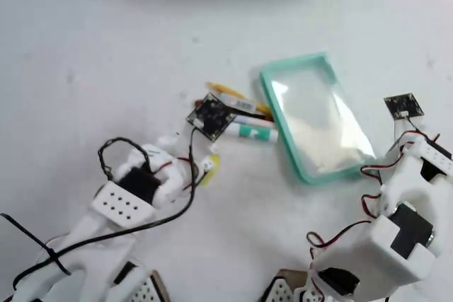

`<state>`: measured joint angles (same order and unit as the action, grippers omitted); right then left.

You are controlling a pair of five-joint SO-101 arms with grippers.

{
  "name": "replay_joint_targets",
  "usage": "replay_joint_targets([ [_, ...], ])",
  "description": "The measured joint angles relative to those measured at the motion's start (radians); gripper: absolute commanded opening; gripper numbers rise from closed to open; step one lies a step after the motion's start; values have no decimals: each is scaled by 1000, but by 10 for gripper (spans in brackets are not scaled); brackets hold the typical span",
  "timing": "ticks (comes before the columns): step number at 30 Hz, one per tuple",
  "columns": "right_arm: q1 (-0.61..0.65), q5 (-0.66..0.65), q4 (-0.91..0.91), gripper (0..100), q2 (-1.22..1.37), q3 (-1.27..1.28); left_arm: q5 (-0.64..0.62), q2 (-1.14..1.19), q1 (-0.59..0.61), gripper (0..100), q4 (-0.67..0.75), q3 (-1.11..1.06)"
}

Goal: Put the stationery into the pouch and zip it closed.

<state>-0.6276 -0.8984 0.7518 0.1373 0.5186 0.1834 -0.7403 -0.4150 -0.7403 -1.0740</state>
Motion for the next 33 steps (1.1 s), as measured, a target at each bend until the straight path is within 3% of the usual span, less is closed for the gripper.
replay_joint_targets([
  [8, 0, 0, 81, 17, -172, 2, 0, 0, 0, 172, 0, 0],
  [20, 8, 9, 230, 16, -824, 2, 0, 0, 0, 172, 0, 0],
  [28, 83, 267, 249, 15, -1097, -153, 0, 0, 0, 172, 26, -31],
  [33, 133, 365, 396, 15, -1099, -382, 0, 0, 0, 172, 60, -48],
])
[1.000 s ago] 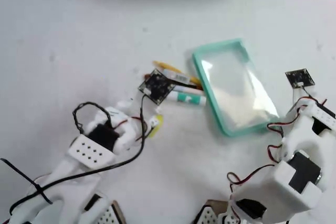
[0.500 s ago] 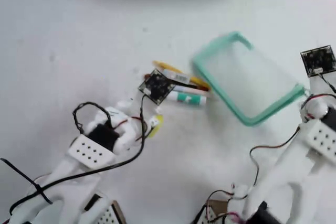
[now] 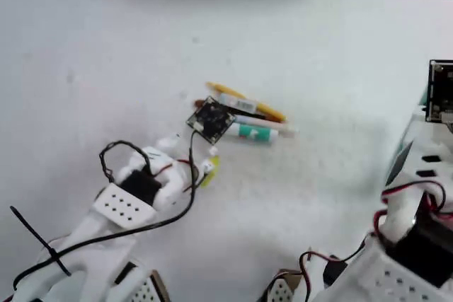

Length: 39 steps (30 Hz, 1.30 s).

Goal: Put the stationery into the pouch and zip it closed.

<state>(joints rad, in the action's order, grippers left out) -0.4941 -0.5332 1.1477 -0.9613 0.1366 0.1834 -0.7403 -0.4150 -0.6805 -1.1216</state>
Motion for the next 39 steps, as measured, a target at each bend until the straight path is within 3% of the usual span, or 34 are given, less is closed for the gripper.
replay_joint_targets([
  [9, 120, 34, 319, 16, 115, -361, 0, 0, 0, 172, 0, 0],
  [17, 192, 34, 468, 16, 207, -374, -5, 0, 8, 172, 0, 0],
  [23, 201, 35, 535, 17, 241, -301, -58, -11, 124, 172, 0, 0],
  [26, 262, 35, 535, 17, 241, -212, -104, -69, 173, 172, -17, 0],
  [39, 646, 192, 543, 16, 87, -146, -117, -575, 176, 176, -68, -166],
])
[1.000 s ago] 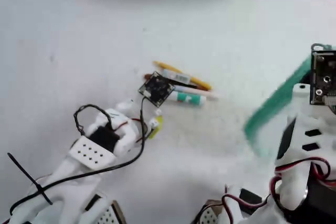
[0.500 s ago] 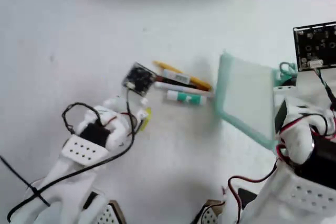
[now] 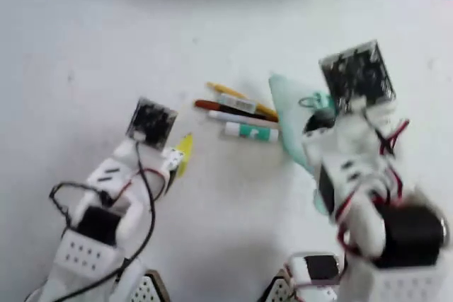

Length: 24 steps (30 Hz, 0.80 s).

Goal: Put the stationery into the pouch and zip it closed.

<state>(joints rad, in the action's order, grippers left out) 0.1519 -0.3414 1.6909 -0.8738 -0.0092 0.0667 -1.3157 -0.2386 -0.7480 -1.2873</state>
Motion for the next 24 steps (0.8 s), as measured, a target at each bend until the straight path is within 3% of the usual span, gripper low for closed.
replay_joint_targets([
  [5, 101, 0, 0, 16, -160, 146, 0, -261, -9, 194, -89, -32],
  [10, 141, -71, 0, 16, -307, 333, 26, -503, -118, 270, -249, -29],
  [17, 158, -232, 0, 16, -496, 459, 170, -468, -292, 268, -341, 78],
  [24, 288, -423, 0, 16, -508, 529, 253, -387, -405, 270, -342, 176],
])
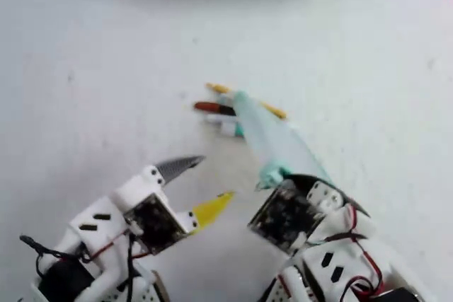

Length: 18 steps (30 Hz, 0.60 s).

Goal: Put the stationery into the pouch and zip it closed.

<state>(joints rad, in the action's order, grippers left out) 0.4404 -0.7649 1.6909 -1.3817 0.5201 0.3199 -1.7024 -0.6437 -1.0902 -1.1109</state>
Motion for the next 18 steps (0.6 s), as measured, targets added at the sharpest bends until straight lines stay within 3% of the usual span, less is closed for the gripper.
replay_joint_targets([
  [7, 23, -219, 3, 16, 0, 3, 32, 55, -18, 283, 37, 14],
  [13, 34, -371, 3, 16, 0, 5, 203, 61, -23, 286, 63, 14],
  [18, 112, -420, 6, 17, 2, 5, 219, 61, -23, 283, 221, -69],
])
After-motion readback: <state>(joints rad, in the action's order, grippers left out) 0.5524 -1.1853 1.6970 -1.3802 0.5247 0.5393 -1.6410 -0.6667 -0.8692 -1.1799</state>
